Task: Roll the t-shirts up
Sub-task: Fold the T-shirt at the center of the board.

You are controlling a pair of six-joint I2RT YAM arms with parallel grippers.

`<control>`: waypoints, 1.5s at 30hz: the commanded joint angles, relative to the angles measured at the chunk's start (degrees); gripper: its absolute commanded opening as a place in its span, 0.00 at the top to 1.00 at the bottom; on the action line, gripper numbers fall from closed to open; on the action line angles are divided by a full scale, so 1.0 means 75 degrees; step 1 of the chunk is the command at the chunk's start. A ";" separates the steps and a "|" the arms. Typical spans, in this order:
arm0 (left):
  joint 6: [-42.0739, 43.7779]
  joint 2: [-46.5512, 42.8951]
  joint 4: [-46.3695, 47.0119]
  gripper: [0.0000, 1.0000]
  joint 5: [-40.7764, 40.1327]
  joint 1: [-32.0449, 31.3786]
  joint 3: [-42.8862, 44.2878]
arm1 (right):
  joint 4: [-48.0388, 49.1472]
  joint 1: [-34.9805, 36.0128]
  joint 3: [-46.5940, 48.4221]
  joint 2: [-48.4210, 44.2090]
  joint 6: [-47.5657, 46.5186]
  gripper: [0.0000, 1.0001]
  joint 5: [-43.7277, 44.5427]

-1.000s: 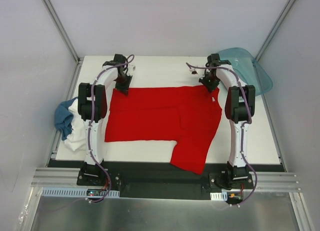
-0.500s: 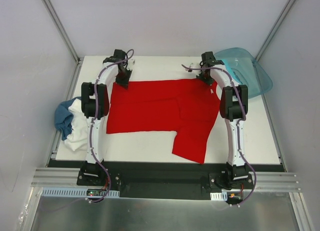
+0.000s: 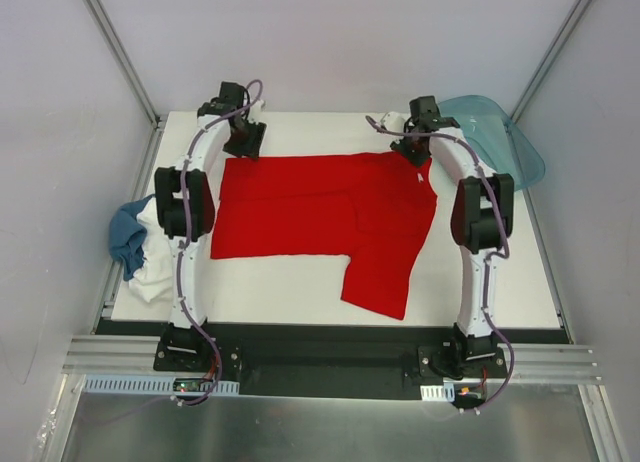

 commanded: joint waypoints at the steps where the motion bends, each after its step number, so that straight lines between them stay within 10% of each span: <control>1: -0.0189 -0.2685 -0.0165 0.41 0.0507 0.0067 -0.0329 | -0.0181 0.0293 -0.1382 -0.3503 0.0512 0.71 -0.1443; 8: -0.0272 -0.4669 -0.0458 0.27 0.1562 0.0067 -0.1970 | -0.1655 0.1042 -0.5078 -0.7746 -0.0083 0.44 -0.3023; 13: -0.0249 -0.5898 -0.0459 0.26 0.1726 0.0079 -0.3680 | -0.3907 0.1980 -0.7199 -0.9305 -0.2122 0.50 -0.3214; 20: -0.0541 -0.7084 -0.0307 0.26 0.1668 0.0371 -0.5650 | -0.2364 0.3174 -0.9872 -1.0665 -0.3799 0.48 -0.2326; 45: -0.0541 -0.8351 -0.0154 0.27 0.2019 0.2047 -0.7421 | -0.0862 0.4969 -1.1667 -0.9508 -0.4715 0.62 -0.2828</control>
